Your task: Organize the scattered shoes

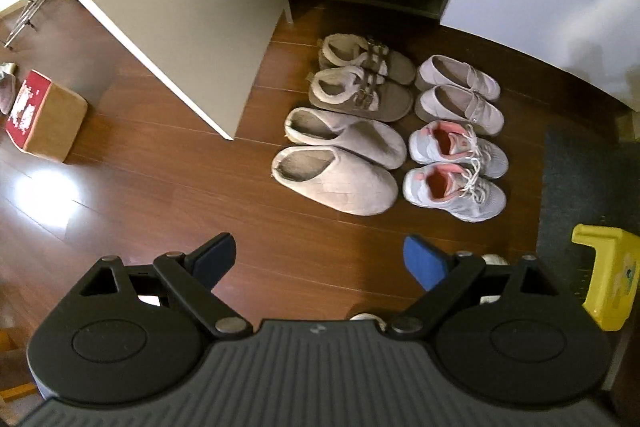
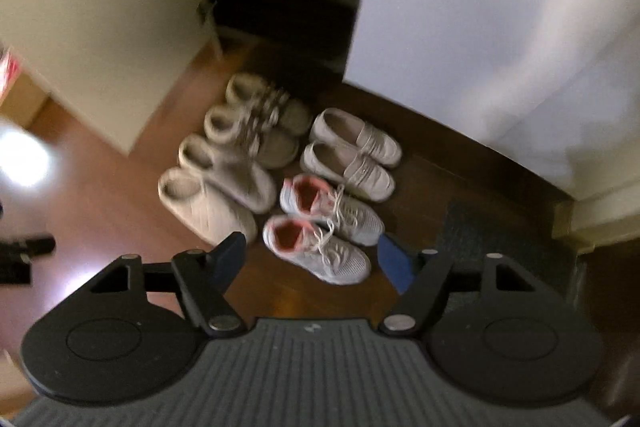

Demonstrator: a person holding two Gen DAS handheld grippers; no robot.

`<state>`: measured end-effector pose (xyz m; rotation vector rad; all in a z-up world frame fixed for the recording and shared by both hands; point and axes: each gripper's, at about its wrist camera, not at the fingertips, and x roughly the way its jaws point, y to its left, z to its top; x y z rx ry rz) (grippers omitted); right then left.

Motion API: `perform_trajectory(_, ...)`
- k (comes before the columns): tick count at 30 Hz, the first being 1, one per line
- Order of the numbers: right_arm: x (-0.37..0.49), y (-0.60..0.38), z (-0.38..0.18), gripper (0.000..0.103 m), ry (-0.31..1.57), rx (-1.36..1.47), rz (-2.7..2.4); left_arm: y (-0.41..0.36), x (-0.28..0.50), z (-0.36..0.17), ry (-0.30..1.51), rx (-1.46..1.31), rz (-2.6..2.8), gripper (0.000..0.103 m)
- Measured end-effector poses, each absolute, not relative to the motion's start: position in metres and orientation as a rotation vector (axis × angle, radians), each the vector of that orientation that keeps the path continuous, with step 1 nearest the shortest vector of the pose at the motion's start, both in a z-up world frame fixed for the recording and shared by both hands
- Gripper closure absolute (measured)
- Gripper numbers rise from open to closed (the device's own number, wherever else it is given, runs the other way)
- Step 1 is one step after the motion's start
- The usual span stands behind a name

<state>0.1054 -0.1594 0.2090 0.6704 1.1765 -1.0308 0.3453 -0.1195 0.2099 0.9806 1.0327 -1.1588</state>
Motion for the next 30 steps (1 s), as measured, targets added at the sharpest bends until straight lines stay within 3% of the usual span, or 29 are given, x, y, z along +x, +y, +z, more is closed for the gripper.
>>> perform_trajectory(5,0.121,-0.177,0.144,0.034,1.261,0.420,-0.785,-0.130,0.334,0.180,1.028,0.925,-1.137,0.010)
perform_trajectory(10,0.139,-0.214,0.010,0.037,1.412,0.202,-0.455,-0.137,0.316,0.113,1.039,0.824,-1.037,0.010)
perform_trajectory(12,0.141,-0.223,-0.044,0.046,1.455,0.137,-0.369,-0.137,0.306,0.083,1.068,0.773,-0.991,0.010)
perform_trajectory(16,0.138,-0.240,-0.132,0.047,1.497,0.064,-0.288,-0.134,0.289,0.026,1.146,0.705,-0.933,0.010)
perform_trajectory(19,0.140,-0.248,-0.172,0.047,1.495,0.052,-0.231,-0.134,0.282,-0.007,1.200,0.707,-0.908,0.010)
perform_trajectory(21,0.138,-0.246,-0.195,0.053,1.501,0.044,-0.196,-0.134,0.277,-0.024,1.226,0.713,-0.901,0.010)
perform_trajectory(24,0.137,-0.240,-0.233,0.072,1.551,0.011,-0.178,-0.134,0.272,-0.040,1.253,0.723,-0.904,0.010)
perform_trajectory(25,0.138,-0.239,-0.246,0.074,1.574,-0.013,-0.188,-0.134,0.271,-0.043,1.261,0.726,-0.906,0.010)
perform_trajectory(30,0.131,-0.245,-0.251,0.080,1.556,0.061,-0.209,-0.141,0.262,-0.041,1.267,0.770,-0.918,0.010)
